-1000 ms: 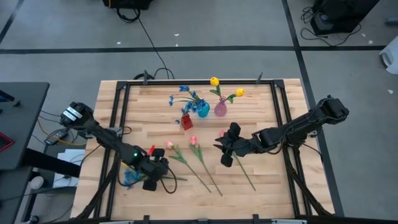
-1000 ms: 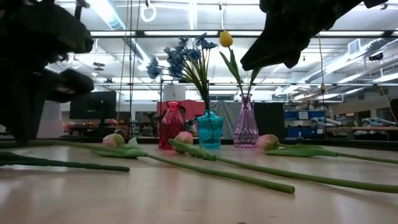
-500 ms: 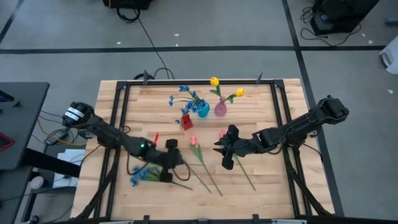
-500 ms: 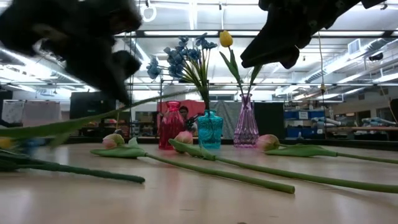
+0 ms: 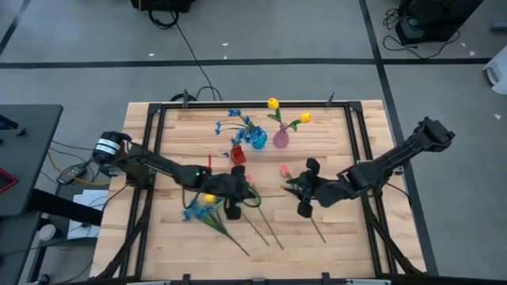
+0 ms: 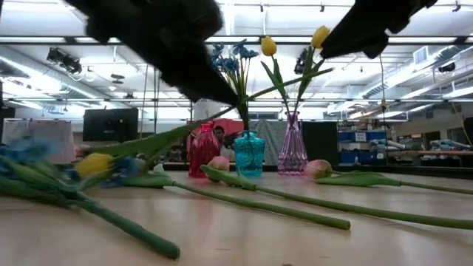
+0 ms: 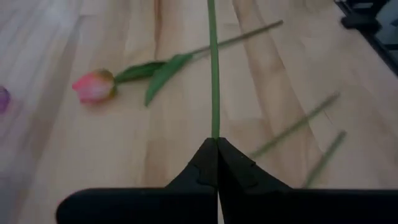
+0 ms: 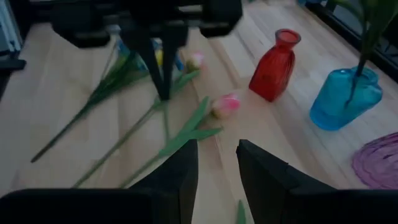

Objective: Sort flowers into vase by color
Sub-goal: Put the yellow flower into the purple vase

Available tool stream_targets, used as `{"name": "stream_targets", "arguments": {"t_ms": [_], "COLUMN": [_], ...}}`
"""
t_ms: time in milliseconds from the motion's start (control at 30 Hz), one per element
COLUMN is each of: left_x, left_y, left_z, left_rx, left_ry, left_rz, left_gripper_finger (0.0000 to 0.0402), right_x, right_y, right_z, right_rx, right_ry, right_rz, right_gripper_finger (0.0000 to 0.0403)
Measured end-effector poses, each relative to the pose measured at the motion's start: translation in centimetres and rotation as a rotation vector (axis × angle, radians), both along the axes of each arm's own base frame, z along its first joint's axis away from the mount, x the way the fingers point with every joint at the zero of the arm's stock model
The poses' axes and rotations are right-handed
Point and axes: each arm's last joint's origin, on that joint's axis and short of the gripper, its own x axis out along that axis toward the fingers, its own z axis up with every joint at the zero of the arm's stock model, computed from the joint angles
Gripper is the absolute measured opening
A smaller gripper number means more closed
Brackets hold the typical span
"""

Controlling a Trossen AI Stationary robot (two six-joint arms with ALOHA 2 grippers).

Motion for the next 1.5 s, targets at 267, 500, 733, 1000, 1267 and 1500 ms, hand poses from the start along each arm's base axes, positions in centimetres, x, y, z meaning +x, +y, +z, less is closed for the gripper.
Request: {"name": "stream_targets", "arguments": {"t_ms": [267, 500, 733, 1000, 1267, 1500], "left_x": [4.9, 5.5, 1.0, -5.5, -8.7, -11.6], "left_y": [0.4, 0.0, 0.1, 1.6, 2.5, 3.2], "left_z": [-1.2, -1.1, 0.0, 1.0, 3.2, 4.3], "left_rx": [0.044, 0.068, 0.012, -0.001, 0.051, 0.127], "left_ry": [0.025, 0.018, -0.225, -0.390, -0.501, -0.569], "left_rz": [-0.007, -0.042, -0.072, 0.061, 0.134, 0.206], "left_gripper_finger": [0.0018, 0.0114, 0.0141, 0.0142, 0.0142, 0.0142], "right_x": [0.0, 0.4, 1.5, 5.2, 9.4, 12.4], "right_y": [0.3, 0.7, 1.3, 0.4, -0.8, -0.1], "right_z": [-0.8, -1.3, -2.2, -5.9, -8.6, -9.5], "right_rx": [-0.033, -0.024, 0.013, 0.099, 0.102, 0.019], "right_ry": [0.046, 0.038, 0.024, 0.102, 0.224, 0.244], "right_rz": [-0.004, -0.015, -0.013, 0.035, 0.066, 0.165], "right_gripper_finger": [0.0126, 0.0126, 0.0126, 0.0152, 0.0204, 0.0194]}}
